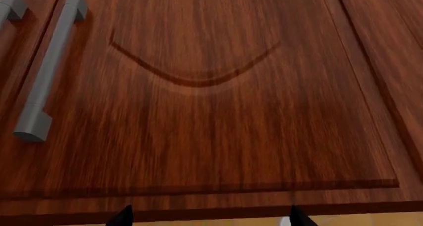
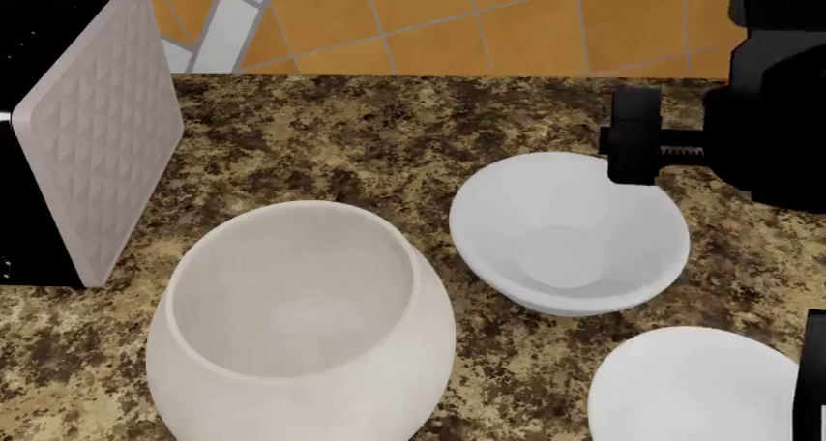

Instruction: Stack the bowls from largest to smallest.

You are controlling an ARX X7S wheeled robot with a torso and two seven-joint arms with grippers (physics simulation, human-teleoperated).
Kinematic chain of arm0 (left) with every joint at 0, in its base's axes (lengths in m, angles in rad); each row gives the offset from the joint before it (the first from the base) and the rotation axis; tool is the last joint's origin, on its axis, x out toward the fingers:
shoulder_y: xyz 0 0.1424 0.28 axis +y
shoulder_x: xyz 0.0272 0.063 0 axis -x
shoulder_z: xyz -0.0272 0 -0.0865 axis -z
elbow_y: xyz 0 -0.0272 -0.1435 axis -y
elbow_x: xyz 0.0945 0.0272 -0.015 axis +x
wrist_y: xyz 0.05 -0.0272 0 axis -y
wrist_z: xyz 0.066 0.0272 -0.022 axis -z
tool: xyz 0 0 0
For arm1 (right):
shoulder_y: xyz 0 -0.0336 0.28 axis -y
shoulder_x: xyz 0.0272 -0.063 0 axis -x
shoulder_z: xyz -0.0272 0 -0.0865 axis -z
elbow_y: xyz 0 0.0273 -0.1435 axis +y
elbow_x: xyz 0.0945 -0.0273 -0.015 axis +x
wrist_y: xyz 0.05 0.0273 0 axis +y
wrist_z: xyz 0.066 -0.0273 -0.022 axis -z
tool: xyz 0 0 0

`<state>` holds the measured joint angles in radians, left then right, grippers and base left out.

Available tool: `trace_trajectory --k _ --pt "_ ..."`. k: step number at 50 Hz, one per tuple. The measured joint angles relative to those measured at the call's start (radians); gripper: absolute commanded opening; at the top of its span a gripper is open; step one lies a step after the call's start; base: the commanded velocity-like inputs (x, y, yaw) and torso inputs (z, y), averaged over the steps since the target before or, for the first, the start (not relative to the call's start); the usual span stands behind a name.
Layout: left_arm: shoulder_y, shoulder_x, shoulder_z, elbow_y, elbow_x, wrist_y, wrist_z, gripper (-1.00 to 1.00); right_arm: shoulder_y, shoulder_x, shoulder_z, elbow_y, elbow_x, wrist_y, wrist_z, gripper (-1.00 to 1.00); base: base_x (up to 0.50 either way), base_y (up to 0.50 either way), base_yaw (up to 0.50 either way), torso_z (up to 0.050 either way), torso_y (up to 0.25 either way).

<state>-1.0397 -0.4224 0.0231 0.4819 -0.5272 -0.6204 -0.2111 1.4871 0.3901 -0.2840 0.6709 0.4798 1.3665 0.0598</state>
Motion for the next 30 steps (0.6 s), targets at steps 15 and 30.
trace_trajectory --k 15,30 --pt "0.018 -0.006 -0.002 -0.014 0.006 0.021 0.004 1.00 0.019 -0.039 -0.042 0.230 -0.037 -0.157 -0.048 1.00 0.00 0.00 0.00 0.000 0.000" --pt "0.030 -0.012 -0.004 -0.019 0.008 0.033 0.005 1.00 0.068 -0.103 -0.071 0.516 -0.098 -0.340 -0.124 1.00 0.00 0.00 0.00 0.000 0.000"
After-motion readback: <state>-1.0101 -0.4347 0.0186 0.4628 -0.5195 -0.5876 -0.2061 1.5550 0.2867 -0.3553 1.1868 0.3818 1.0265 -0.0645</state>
